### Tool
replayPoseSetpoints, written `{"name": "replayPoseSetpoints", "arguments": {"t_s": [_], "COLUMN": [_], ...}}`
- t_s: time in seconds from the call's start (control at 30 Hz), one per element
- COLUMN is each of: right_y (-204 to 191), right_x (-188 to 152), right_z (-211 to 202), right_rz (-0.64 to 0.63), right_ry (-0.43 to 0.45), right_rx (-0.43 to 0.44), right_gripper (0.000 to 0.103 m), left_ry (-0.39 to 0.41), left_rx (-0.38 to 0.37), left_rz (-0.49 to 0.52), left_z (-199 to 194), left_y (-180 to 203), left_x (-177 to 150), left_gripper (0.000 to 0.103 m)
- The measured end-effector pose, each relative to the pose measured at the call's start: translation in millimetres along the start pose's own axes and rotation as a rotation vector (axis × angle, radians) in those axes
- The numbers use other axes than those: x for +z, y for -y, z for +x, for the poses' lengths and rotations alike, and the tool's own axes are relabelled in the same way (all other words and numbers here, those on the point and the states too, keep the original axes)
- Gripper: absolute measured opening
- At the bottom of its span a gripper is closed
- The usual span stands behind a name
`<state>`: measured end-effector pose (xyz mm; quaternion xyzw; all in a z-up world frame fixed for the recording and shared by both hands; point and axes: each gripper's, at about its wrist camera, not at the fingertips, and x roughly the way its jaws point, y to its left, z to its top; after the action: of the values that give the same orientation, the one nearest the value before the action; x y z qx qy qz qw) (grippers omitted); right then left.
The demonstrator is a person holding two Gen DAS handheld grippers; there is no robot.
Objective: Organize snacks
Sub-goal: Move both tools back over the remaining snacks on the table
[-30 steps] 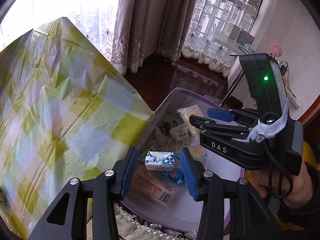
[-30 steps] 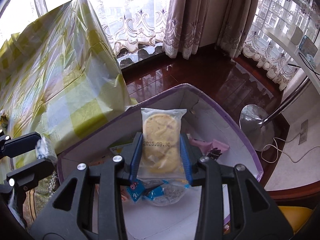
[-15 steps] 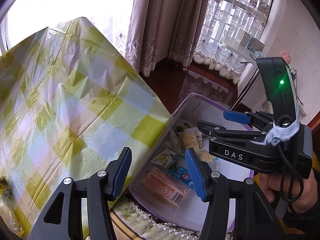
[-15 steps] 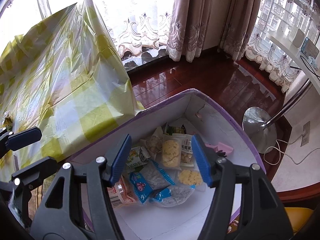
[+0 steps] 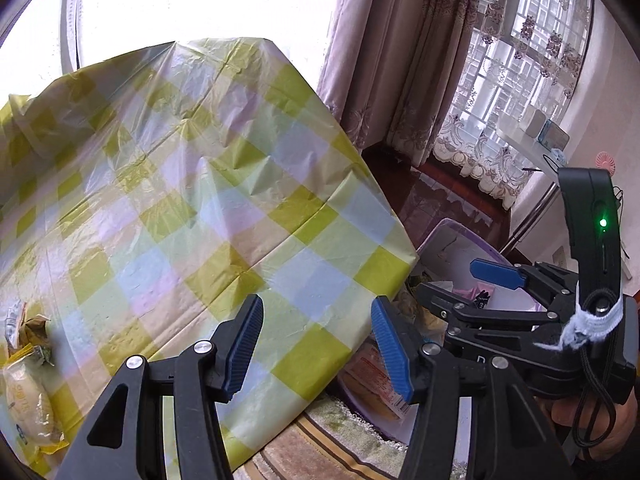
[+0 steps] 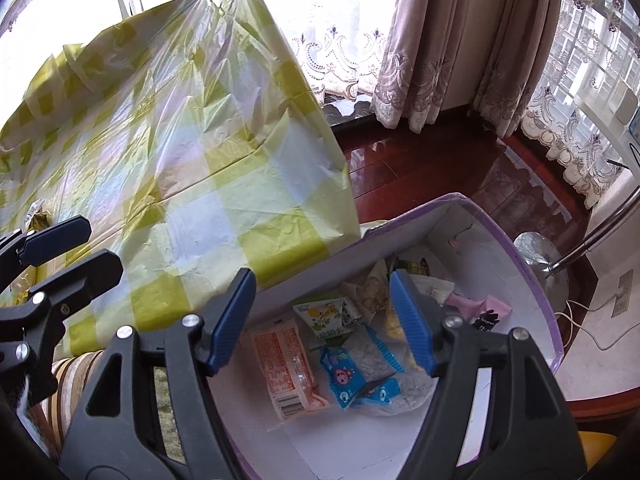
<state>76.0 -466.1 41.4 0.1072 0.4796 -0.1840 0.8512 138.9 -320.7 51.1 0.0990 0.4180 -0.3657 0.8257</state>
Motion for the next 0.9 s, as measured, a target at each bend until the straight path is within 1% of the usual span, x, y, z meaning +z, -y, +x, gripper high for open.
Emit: {"name": "replayPoseSetpoints", "arguments": {"t_s": [0.13, 0.2, 0.37, 0.53, 0.7, 0.8, 0.9], "right_y": [-18, -29, -58, -87, -111, -126, -140], "right_x": [2, 4, 5, 4, 4, 5, 7], "right_z": [-1, -2, 0, 0, -2, -1, 0], "right_rz": [-0.014, -0.027, -0.064, -0.106, -0.144, -0.166, -0.188], "right_ry": [0.002, 0.005, -0.004, -0.009, -0.005, -0.007, -0.007], "right_rx": [0.043, 0.047, 0.086, 0.128, 0.160, 0.177, 0.191], "right_gripper": [0.073, 0.073, 0.074, 0.074, 0.074, 0.074, 0.074], "left_ry": [0.026, 0.040, 0.070, 0.124, 0.171, 0.160, 0.136], "left_rx": [0.057, 0.089, 0.162, 0.264, 0.385, 0.438, 0.473], "left_rz": [-0.044, -0.078, -0.178, -0.281, -0.373, -0.426, -0.476], "left_z": [-10, -16, -32, -56, -82, -91, -94], "left_y": [-21, -35, -75, -115, -156, -181, -204], "left_x": [-5, -9, -21, -34, -52, -65, -78], "left_gripper": [0.064, 0.068, 0.073, 0.079, 0.085, 0.088, 0.089]}}
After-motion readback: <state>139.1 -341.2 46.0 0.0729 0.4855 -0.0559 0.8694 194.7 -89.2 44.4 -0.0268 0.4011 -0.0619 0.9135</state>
